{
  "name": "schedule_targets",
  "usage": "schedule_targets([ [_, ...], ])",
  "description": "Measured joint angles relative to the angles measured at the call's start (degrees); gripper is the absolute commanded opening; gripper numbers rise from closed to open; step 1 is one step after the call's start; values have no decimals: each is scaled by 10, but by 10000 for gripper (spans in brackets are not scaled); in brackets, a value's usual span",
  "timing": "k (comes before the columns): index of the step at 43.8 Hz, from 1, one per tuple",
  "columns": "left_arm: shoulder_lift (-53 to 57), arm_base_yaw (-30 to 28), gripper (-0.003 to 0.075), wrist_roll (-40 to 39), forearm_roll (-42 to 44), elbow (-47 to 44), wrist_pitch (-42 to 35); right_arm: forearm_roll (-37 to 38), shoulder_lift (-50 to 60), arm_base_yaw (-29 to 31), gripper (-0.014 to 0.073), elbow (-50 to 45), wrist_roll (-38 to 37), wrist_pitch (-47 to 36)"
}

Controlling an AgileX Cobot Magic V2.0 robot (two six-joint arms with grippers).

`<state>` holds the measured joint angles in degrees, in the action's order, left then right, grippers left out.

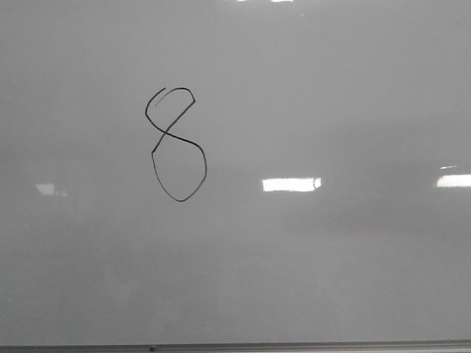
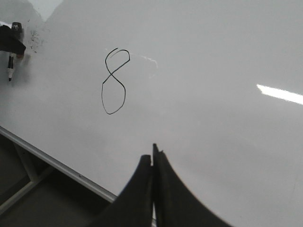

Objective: Write number 8 on whiteboard

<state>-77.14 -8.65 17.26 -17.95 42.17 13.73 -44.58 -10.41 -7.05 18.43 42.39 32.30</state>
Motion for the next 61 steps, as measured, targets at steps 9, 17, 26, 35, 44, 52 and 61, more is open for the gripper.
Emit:
schedule_targets([
  [9,152,24,407,4,0,-29,10,0,0,0,-71,0,0,0],
  [17,287,70,168,4,0,-82,11,0,0,0,-71,0,0,1],
  [26,427,123,-22,4,0,-147,11,0,0,0,-71,0,0,1],
  [35,547,166,-21,4,0,-196,18,0,0,0,-71,0,0,1],
  [44,607,175,-21,4,-1,-207,21,0,0,0,-71,0,0,1],
  [52,610,175,-21,4,-1,-208,22,0,0,0,-71,0,0,1],
  [61,610,175,-21,4,-1,-209,22,0,0,0,-71,0,0,1],
])
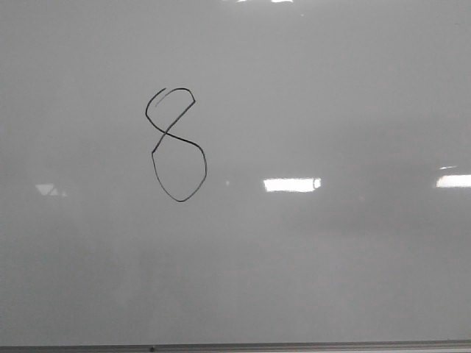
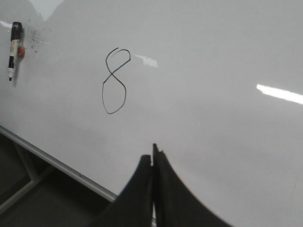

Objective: Write number 8 on whiteboard

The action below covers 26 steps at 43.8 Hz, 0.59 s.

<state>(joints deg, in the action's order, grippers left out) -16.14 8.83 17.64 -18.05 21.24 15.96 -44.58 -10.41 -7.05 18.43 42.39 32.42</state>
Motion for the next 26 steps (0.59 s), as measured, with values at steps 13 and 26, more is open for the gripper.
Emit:
schedule_targets([
  [13,0,0,-21,0,0,0,0,0,0,0,-71,0,0,0],
  [26,38,-4,-21,-95,86,-49,-32,0,0,0,-71,0,0,0],
])
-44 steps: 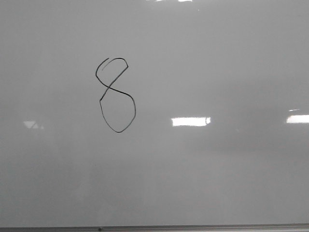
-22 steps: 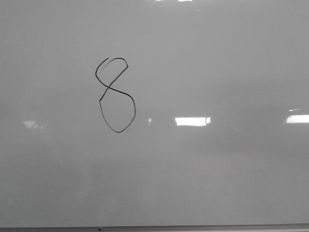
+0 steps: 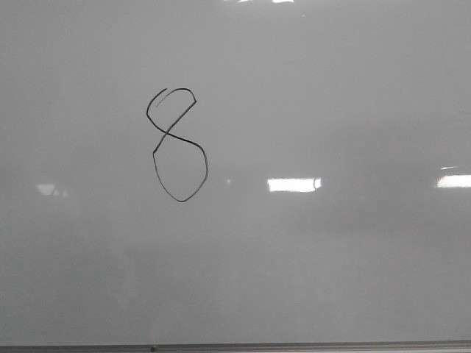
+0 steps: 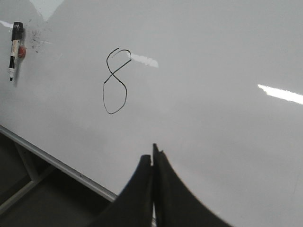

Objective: Write number 8 on whiteboard

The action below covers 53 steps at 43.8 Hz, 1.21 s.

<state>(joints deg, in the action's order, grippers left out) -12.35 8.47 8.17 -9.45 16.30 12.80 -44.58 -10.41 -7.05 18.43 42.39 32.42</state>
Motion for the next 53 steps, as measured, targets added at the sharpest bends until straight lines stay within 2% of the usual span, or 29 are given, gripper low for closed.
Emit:
schedule_targets([
  [5,57,-30,-21,-44,38,-55,-10,0,0,0,-71,0,0,0],
  [12,122,-80,-21,-55,48,-124,-14,0,0,0,-71,0,0,0],
  [17,127,-92,-21,-56,49,-164,-24,-1,0,0,-71,-1,0,1],
  [28,127,-94,-21,-58,49,-167,-62,-1,0,0,-71,-1,0,2],
  [53,127,-94,-21,-59,49,-167,-68,-1,0,0,-71,-1,0,3],
])
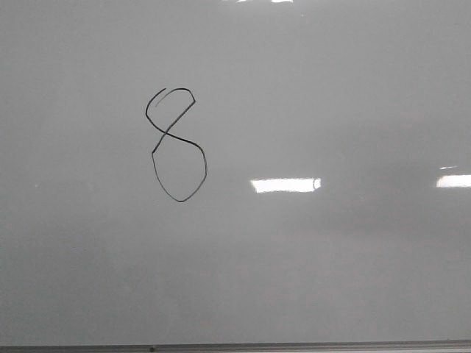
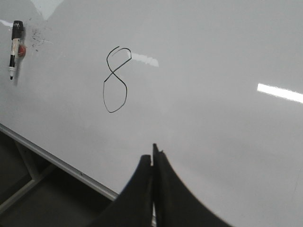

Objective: Write number 8 on whiteboard

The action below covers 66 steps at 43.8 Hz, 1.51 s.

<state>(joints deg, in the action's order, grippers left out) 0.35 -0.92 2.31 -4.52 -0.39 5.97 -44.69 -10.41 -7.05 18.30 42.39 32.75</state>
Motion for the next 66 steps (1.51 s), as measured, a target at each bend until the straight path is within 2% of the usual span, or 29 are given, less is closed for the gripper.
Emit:
schedule_targets([
  [15,0,0,-21,0,0,0,0,0,0,0,-71,-3,0,-8],
  [24,0,0,-21,0,0,0,0,36,3,7,-71,-56,-6,-148],
  [30,0,0,-21,0,0,0,0,152,22,26,-71,-107,-96,-209],
  [37,0,0,-21,0,0,0,0,313,59,44,-71,-155,-288,-229],
  [43,0,0,-21,0,0,0,0,387,81,53,-71,-188,-389,-233],
  [50,0,0,-21,0,0,0,0,422,107,54,-71,-198,-436,-229],
  [66,0,0,-21,0,0,0,0,429,110,55,-71,-198,-447,-213],
])
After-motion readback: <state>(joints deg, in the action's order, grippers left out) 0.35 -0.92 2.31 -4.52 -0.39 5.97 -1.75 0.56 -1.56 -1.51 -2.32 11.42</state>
